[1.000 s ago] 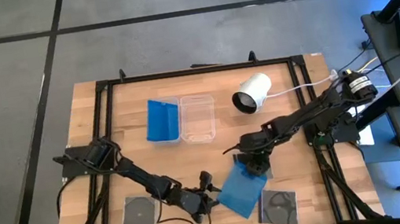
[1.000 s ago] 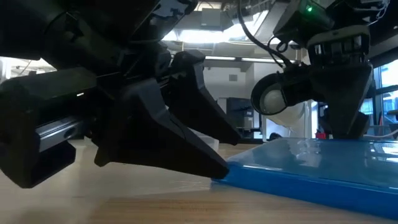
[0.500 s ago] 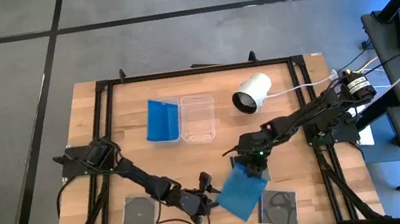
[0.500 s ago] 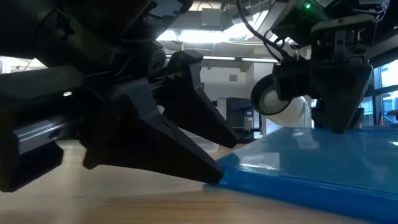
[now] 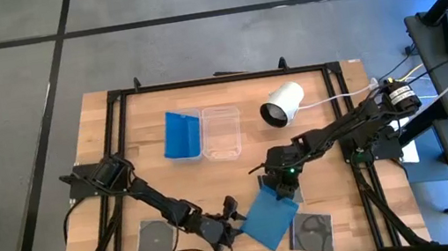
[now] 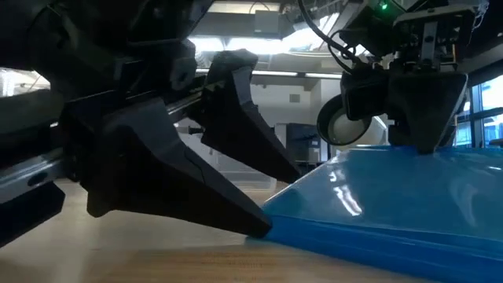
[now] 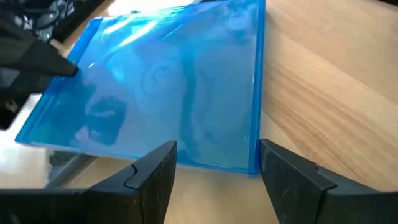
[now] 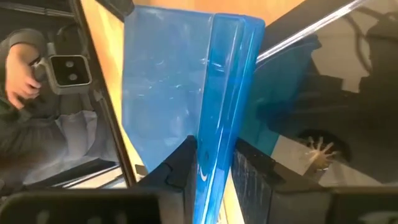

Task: Pick & place jewel cases by type
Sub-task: Put the blue cd case into the left transparent bin

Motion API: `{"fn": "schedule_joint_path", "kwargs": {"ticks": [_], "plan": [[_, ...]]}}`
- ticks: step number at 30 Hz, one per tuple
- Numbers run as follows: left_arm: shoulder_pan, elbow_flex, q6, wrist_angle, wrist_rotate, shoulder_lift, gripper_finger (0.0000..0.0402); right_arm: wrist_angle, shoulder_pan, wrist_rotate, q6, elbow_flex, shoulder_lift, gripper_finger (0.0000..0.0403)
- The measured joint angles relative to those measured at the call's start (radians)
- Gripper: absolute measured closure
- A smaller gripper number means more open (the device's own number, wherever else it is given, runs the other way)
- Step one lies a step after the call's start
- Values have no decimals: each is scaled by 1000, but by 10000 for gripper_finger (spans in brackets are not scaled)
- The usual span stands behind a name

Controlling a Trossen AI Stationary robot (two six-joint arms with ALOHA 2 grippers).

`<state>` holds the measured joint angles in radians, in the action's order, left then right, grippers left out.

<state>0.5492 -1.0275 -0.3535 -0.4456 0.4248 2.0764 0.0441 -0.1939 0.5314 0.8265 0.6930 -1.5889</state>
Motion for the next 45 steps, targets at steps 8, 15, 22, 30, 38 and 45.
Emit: {"fn": "schedule_joint_path", "kwargs": {"ticks": [8, 15, 22, 30, 38, 45], "plan": [[23, 2, -40, 11, 20, -38, 180, -4, 21, 17, -60, 2, 1, 322], [76, 2, -99, 76, 135, -105, 180, -11, 25, 27, -81, 3, 1, 323], [71, -1, -89, 95, 149, -123, 180, -118, 27, 17, -108, 4, 1, 324], [92, 0, -183, 169, 241, -189, 180, -124, 27, 39, -130, 4, 1, 324], [127, 0, -301, 349, 289, -329, 180, -168, 35, 95, -155, 2, 0, 324], [126, 1, -592, 357, 265, -312, 180, -320, 35, 164, -154, 2, 0, 330]]}}
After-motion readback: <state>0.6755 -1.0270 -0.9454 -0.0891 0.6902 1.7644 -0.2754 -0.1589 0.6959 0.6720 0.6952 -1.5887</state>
